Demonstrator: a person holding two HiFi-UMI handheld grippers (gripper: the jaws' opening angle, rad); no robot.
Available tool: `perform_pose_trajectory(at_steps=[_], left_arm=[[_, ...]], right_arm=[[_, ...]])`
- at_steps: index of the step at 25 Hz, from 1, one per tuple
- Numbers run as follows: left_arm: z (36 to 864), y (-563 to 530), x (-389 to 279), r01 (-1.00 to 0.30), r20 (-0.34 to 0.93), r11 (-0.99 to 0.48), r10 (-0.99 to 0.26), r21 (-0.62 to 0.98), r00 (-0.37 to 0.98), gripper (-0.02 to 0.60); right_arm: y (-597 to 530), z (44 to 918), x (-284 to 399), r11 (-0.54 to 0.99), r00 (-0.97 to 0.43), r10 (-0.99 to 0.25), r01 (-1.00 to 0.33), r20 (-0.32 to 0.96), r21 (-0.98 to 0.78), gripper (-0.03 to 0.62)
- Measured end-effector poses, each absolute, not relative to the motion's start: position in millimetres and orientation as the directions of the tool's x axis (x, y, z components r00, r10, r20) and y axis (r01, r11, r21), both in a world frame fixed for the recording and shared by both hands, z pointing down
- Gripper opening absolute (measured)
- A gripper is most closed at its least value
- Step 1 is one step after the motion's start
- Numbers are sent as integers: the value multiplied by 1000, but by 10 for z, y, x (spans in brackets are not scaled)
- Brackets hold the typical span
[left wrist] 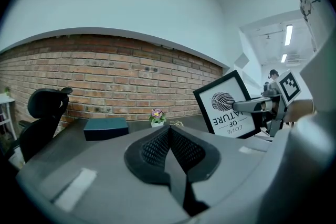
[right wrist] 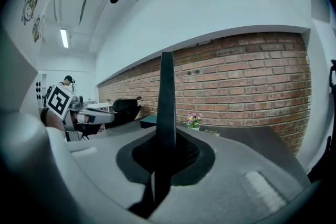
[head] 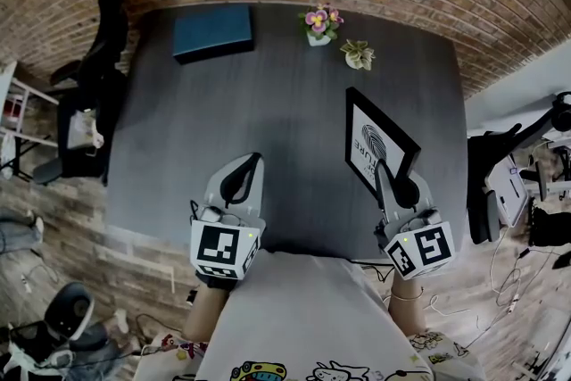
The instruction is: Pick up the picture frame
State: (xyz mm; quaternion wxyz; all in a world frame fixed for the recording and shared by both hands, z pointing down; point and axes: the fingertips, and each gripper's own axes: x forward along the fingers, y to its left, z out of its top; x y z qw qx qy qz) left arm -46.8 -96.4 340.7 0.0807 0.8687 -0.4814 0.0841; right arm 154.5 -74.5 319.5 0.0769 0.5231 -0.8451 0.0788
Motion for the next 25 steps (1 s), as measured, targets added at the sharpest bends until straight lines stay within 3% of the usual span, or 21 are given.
perform_pose_trajectory(at_steps=[25], left_arm=[[3448,-931,-512,-858,235,-511,-828,55,509,14]], right_arm=[[-710,3303,1533,443,-447,-858,-893,254,-76,12]])
